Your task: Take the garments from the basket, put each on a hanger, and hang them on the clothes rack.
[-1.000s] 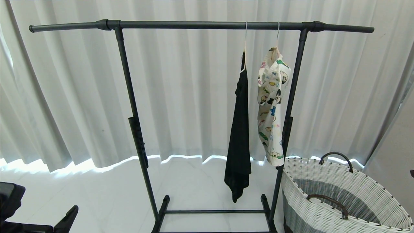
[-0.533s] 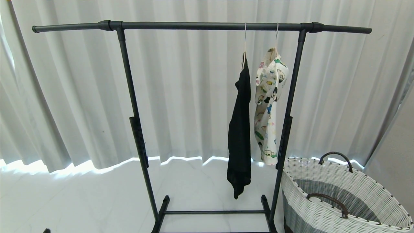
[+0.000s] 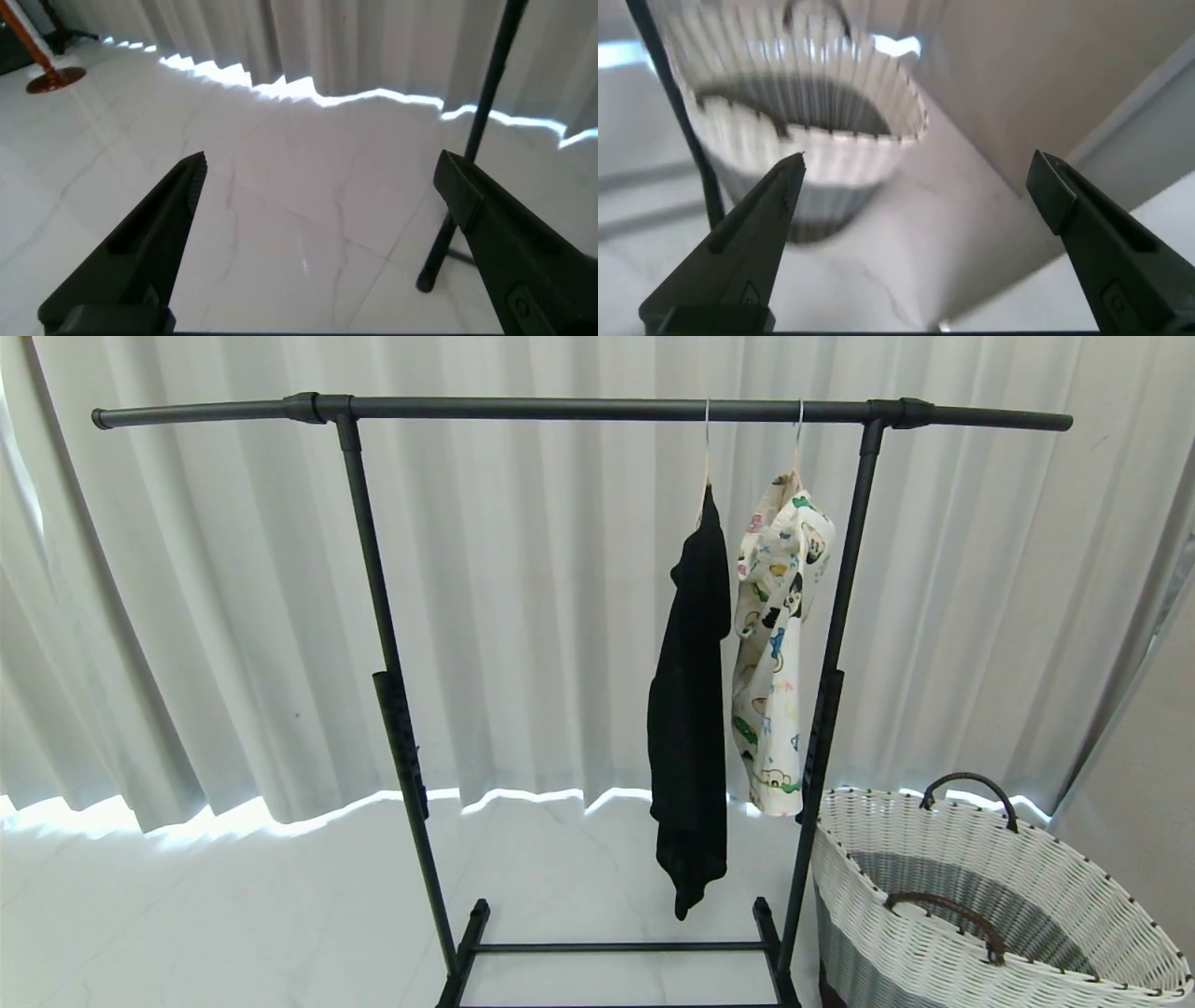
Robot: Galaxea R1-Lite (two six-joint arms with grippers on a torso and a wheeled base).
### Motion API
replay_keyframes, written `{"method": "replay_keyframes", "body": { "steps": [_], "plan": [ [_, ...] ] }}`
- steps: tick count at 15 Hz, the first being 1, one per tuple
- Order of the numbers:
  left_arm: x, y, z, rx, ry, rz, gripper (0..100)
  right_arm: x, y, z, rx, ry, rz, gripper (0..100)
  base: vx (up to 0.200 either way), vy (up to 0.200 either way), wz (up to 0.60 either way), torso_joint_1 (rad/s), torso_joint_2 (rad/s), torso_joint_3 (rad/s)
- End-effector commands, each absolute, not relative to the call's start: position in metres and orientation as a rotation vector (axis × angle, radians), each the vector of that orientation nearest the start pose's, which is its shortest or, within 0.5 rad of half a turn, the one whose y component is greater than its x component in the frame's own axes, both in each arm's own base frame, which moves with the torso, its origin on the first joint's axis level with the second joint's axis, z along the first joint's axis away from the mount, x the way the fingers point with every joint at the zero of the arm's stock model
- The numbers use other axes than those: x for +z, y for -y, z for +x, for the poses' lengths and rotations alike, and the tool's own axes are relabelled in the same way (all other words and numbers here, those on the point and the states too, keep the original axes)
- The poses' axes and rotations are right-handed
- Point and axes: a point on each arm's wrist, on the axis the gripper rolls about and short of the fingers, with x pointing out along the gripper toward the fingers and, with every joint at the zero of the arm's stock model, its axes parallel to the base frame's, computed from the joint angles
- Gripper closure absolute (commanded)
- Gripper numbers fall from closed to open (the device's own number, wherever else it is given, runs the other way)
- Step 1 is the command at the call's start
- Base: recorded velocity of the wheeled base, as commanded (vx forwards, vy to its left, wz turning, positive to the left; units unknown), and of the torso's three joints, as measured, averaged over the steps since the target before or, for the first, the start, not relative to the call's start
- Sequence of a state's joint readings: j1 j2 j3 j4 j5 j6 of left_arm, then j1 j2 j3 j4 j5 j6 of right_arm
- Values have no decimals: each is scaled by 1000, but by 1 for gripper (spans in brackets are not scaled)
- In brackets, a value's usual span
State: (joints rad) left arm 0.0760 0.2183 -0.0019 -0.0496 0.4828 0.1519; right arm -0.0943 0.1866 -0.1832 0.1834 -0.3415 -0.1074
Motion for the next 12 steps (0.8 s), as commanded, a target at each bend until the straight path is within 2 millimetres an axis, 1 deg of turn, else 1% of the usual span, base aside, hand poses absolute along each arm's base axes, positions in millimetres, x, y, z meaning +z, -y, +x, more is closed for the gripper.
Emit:
{"method": "replay_keyframes", "body": {
  "steps": [1, 2, 3, 5, 6, 7, 8, 11, 12],
  "plan": [
    [82, -9, -19, 543, -92, 146, 0, 82, 4, -26, -423, -27, -65, 0, 0, 0, 0, 0, 0, 0],
    [82, -9, -19, 541, -92, 146, 0, 81, 4, -24, -416, -4, -69, 0, 0, 0, 0, 0, 0, 0],
    [82, -9, -19, 542, -88, 135, 0, 82, 2, -23, -334, 9, -109, 0, 0, 0, 0, 0, 0, 0],
    [81, -9, -19, 544, -87, 122, 0, 81, -1, -22, -174, 7, -111, 0, 0, 0, 0, 0, 0, 0],
    [81, -9, -19, 524, -86, 125, 0, 80, -4, -22, -42, 1, -114, 0, 0, 0, 0, 0, 0, 0],
    [81, -7, -18, 465, -78, 107, 0, 80, -4, -22, -37, 2, -114, 0, 0, 0, 0, 0, 0, 0],
    [80, -6, -18, 364, -60, 52, 0, 80, -4, -22, -59, 3, -109, 0, 0, 0, 0, 0, 0, 0],
    [79, -1, -17, 109, -58, 1, 0, 81, 0, -22, -217, 5, -107, 0, 0, 0, 0, 0, 0, 0],
    [77, -1, -17, 103, -71, 7, 0, 81, 0, -22, -217, 14, -95, 0, 0, 0, 0, 0, 0, 0]
  ]
}}
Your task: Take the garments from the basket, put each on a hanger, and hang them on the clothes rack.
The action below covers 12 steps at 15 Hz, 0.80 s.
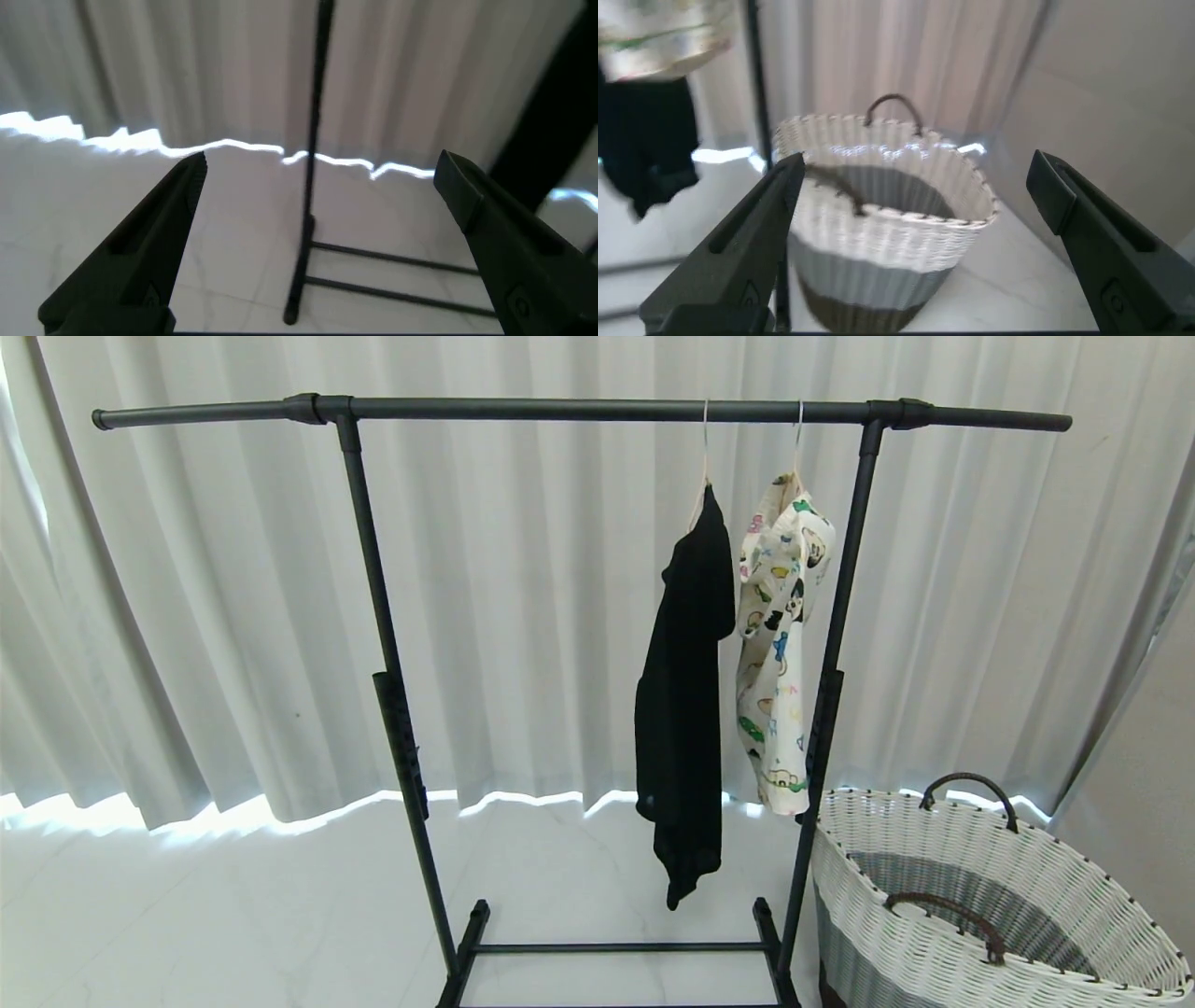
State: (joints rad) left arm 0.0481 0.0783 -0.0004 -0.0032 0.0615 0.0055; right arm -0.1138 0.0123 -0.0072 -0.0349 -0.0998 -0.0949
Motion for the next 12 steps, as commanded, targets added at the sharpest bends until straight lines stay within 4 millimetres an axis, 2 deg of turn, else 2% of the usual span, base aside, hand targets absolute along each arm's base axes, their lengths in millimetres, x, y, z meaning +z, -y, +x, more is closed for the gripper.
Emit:
{"method": "replay_keyframes", "body": {
  "steps": [1, 2, 5, 8, 10, 12],
  "plan": [
    [77, -1, -17, 104, -71, 7, 0, 81, 0, -22, -214, 15, -90, 0, 0, 0, 0, 0, 0, 0],
    [77, -1, -17, 104, -69, 7, 0, 81, 0, -22, -187, 14, -92, 0, 0, 0, 0, 0, 0, 0],
    [77, -1, -18, 104, -69, 1, 0, 81, 5, -21, 47, 23, -51, 0, 0, 0, 0, 0, 0, 0],
    [77, -1, -18, 103, -70, -18, 0, 80, 6, -21, 4, 23, -35, 0, 0, 0, 0, 0, 0, 0],
    [77, -1, -18, 105, -70, -18, 0, 82, 5, -16, -82, -63, -48, 0, 0, 0, 0, 0, 0, 0],
    [77, -1, -18, 103, -70, -18, 0, 81, 3, -20, -96, -8, -79, 0, 0, 0, 0, 0, 0, 0]
  ]
}}
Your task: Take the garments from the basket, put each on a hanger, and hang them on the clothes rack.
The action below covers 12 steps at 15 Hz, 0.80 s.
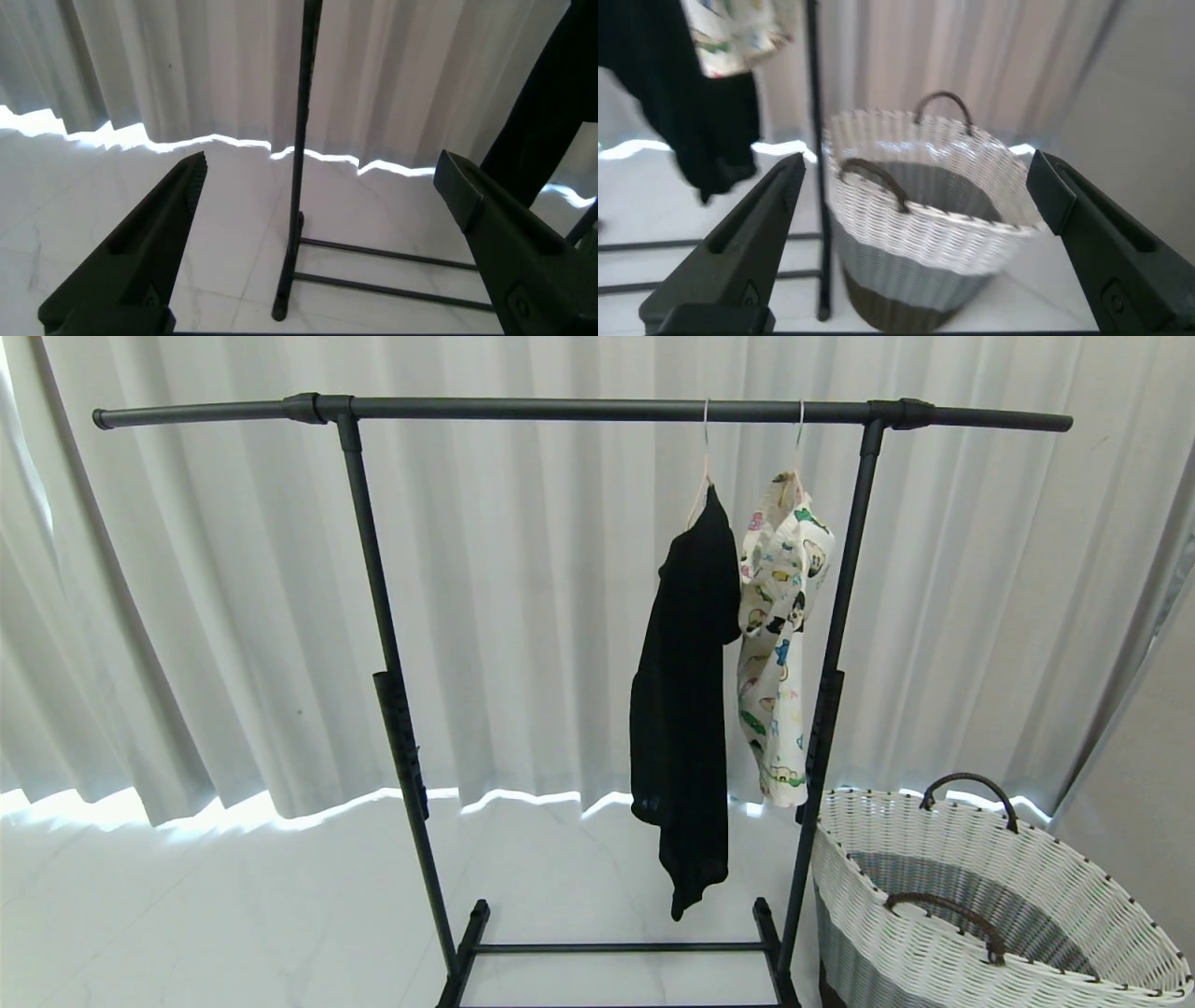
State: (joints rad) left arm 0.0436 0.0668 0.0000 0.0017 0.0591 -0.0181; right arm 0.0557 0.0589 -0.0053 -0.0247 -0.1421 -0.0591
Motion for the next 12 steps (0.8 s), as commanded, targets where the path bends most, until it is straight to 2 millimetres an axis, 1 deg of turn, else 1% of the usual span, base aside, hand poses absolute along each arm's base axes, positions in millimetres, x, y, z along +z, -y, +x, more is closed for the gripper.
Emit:
{"method": "replay_keyframes", "body": {
  "steps": [1, 3, 5, 7, 8, 9, 10, 12],
  "plan": [
    [77, -1, -18, 105, -70, -18, 0, 80, 4, -23, -70, 31, -66, 0, 0, 0, 0, 0, 0, 0],
    [77, -1, -18, 103, -70, -18, 0, 81, 3, -23, -1, 57, -29, 0, 0, 0, 0, 0, 0, 0],
    [77, -1, -18, 105, -70, -18, 0, 75, -1, -23, 153, 1, -11, 0, 0, 0, 0, 0, 0, 0],
    [77, -1, -18, 103, -68, -18, 0, 75, 0, -23, 129, 0, -8, 0, 0, 0, 0, 0, 0, 0],
    [77, -1, -18, 102, -67, -18, 0, 76, 2, -23, 41, 0, 14, 0, 0, 0, 0, 0, 0, 0],
    [77, -1, -18, 97, -62, -18, 0, 76, 2, -23, 48, -1, 48, 0, 0, 0, 0, 0, 0, 0],
    [76, -1, -23, 69, -1, -18, 0, 76, 2, -23, 44, -2, 83, 0, 0, 0, 0, 0, 0, 0],
    [76, -1, -23, 69, -1, -28, 0, 76, 2, -23, 43, -2, 109, 0, 0, 0, 0, 0, 0, 0]
  ]
}}
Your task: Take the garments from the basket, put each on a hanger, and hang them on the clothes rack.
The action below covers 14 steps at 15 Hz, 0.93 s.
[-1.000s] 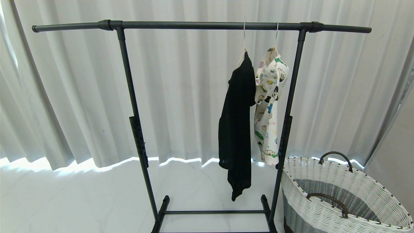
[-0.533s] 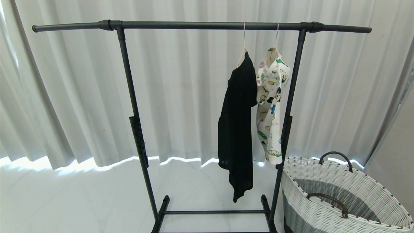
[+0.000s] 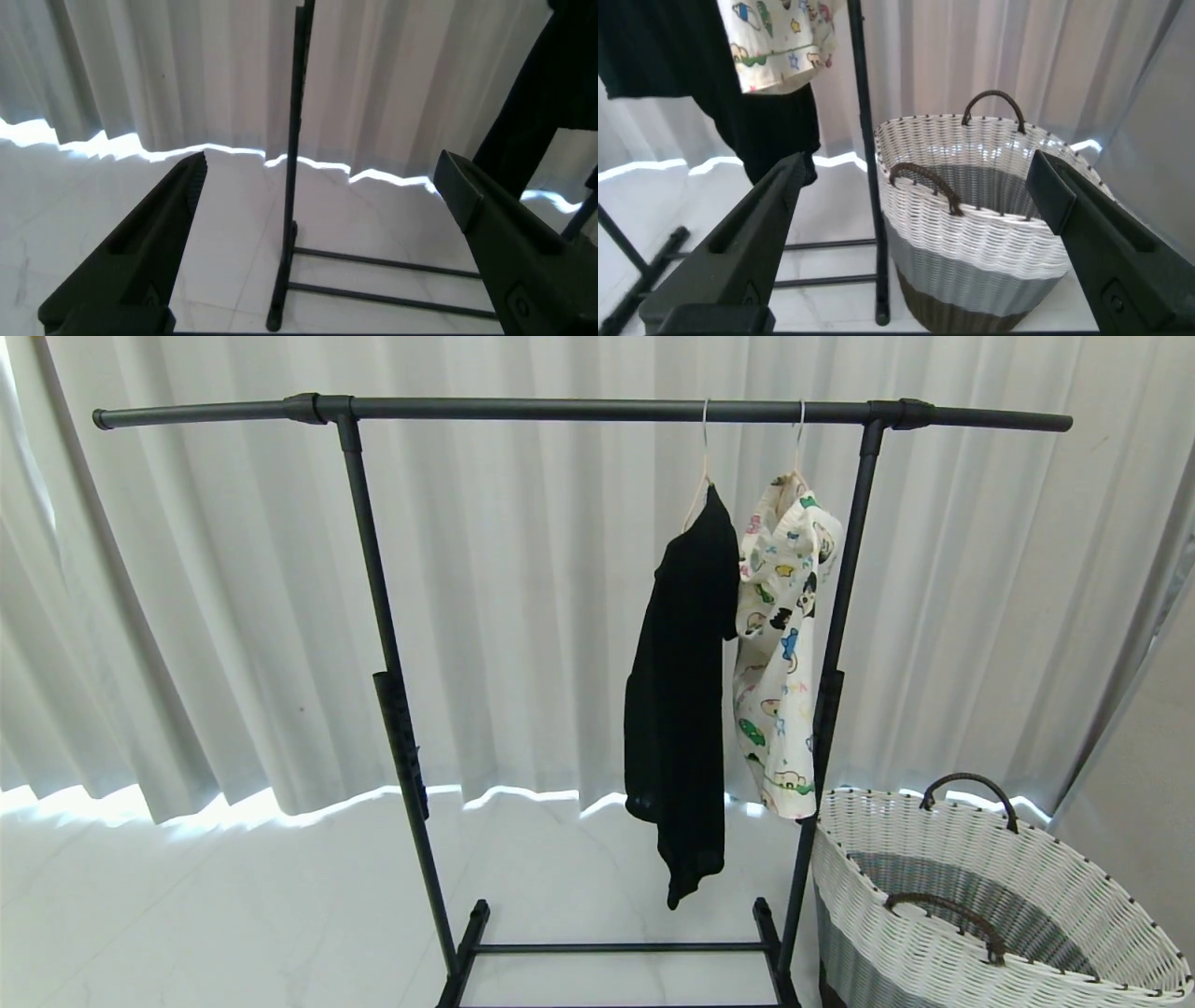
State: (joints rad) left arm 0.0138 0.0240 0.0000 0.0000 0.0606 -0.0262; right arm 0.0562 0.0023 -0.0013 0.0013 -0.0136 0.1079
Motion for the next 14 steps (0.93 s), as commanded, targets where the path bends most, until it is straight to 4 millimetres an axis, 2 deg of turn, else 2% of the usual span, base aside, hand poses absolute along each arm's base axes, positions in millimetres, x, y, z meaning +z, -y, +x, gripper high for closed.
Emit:
{"method": "replay_keyframes", "body": {
  "steps": [1, 14],
  "plan": [
    [76, -1, -23, 69, 1, -29, 0, 76, 2, -23, 43, -2, 109, 0, 0, 0, 0, 0, 0, 0],
    [76, -1, -23, 69, -1, -29, 0, 76, 2, -23, 43, -2, 109, 0, 0, 0, 0, 0, 0, 0]
  ]
}}
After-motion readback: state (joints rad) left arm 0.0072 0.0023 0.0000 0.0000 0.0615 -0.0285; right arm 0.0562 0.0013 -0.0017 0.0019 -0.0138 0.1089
